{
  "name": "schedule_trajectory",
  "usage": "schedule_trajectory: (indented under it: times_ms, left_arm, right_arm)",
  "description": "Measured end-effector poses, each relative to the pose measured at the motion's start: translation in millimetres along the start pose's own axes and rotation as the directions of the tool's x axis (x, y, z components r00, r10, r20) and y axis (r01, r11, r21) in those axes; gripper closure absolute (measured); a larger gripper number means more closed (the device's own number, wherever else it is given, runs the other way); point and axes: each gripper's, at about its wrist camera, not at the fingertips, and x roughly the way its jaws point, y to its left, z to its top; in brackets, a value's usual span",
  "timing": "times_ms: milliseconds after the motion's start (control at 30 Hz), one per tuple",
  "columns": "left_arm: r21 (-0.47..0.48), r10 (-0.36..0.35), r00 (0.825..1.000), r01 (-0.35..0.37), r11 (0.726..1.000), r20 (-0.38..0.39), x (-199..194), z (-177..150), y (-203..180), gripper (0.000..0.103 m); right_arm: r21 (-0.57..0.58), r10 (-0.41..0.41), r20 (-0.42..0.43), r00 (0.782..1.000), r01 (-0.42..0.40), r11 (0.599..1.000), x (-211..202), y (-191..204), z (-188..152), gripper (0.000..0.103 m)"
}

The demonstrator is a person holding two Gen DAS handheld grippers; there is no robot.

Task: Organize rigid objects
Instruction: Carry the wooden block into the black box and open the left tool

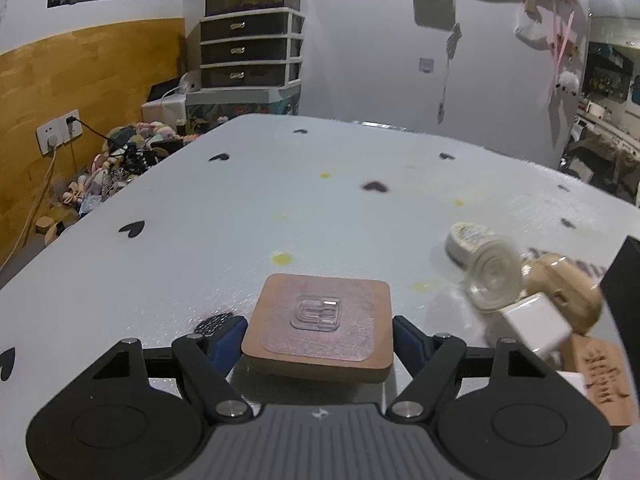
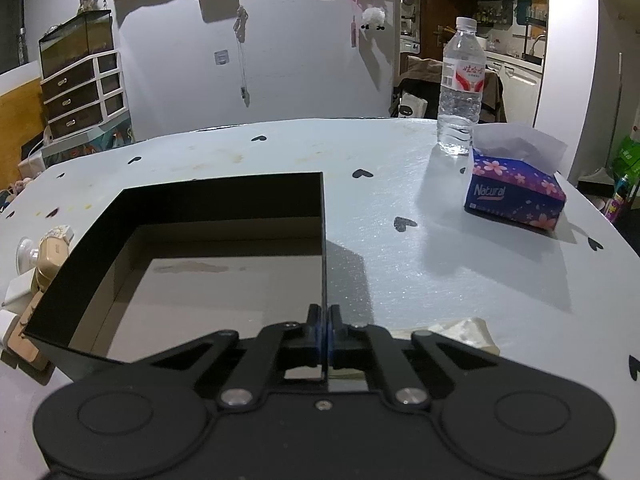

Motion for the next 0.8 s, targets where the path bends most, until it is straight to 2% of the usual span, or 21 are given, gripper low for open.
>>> schedule_trajectory:
  times_ms: [300, 467, 633, 800]
  left_arm:
    - [0.013, -0.072, 0.996, 0.071, 0.997, 0.053, -31.4, 15.7, -29.5, 0.026]
    - [0.031, -0.141, 0.988, 0.139, 0.99, 0.061, -40.5, 29.2, -65.3, 0.026]
    - [0.047, -0.259, 0.965, 0.257, 0.965, 0.045, -44.1, 41.8, -117.2, 0.025]
    - [0.037, -0.375, 0.927, 0.376, 0.926, -0.03, -38.8, 44.2, -179.8, 0.025]
  right_arm:
    - [0.003, -0.006, 0.005, 1.0, 0.006, 1.0, -0.7, 0.7, -0.2, 0.1]
    - [0.004, -0.005, 0.005, 1.0, 0.005, 1.0, -1.0, 0.7, -0.5, 0.1]
    - [-0.005, -0.001, 0.0, 1.0, 0.001, 1.0, -0.8, 0.6, 0.5, 0.1]
    - [-0.004, 0.003, -0.001, 1.0, -0.003, 1.0, -0.3, -0.2, 1.1, 0.1]
